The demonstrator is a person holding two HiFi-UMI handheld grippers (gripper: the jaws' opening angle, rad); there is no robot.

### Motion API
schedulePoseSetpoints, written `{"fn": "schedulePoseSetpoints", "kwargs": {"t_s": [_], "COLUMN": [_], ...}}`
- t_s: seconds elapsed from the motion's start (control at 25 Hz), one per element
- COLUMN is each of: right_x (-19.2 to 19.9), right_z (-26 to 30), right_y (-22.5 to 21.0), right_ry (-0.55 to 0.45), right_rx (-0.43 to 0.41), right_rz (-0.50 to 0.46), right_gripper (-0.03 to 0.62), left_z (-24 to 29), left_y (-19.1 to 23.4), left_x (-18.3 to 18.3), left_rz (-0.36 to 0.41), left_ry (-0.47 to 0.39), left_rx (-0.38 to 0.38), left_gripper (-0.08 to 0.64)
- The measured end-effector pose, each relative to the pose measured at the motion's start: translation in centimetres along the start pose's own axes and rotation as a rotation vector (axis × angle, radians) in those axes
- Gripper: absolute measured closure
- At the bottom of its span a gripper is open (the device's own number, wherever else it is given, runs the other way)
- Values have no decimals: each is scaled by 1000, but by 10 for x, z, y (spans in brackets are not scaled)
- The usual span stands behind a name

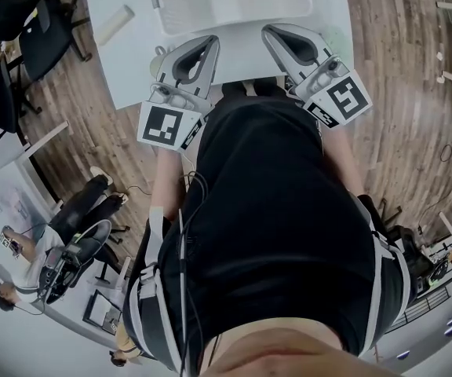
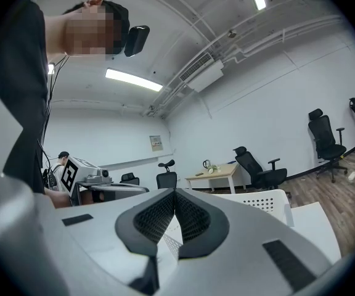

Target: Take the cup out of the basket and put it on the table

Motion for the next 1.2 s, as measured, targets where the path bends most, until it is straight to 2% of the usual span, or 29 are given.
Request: {"fn": "schedulePoseSetpoints", "kwargs": {"t_s": [0.48,0.76,1.04,1.2], "right_x": [2,-1,9,13], "right_z": [6,22,57,85], "right_y": [-5,-16,-24,-40], "right_ry": [39,118,232,308], "right_rx": [-2,-11,-25,-37], "right_rz": [-28,-151,-273,-387], "right_gripper": [574,574,572,571], "left_z": [11,12,8,3], "left_y": [-1,-2,-3,-3], "left_x": [-3,-1,0,7], "left_rz": [-9,-22,-16,-36], "left_ry": [-4,3,-30,-23], "left_rx": [39,51,57,85], "left_gripper": [540,540,540,540]}}
Point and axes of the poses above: the fingertips, and each gripper's own axes: z forward along the fingers, y to its left, x out of its underside, the point moved 2 cm from there along -z, backward along the fingers, and after that the axes turned 3 degrees about x, right-handed, at the moved point
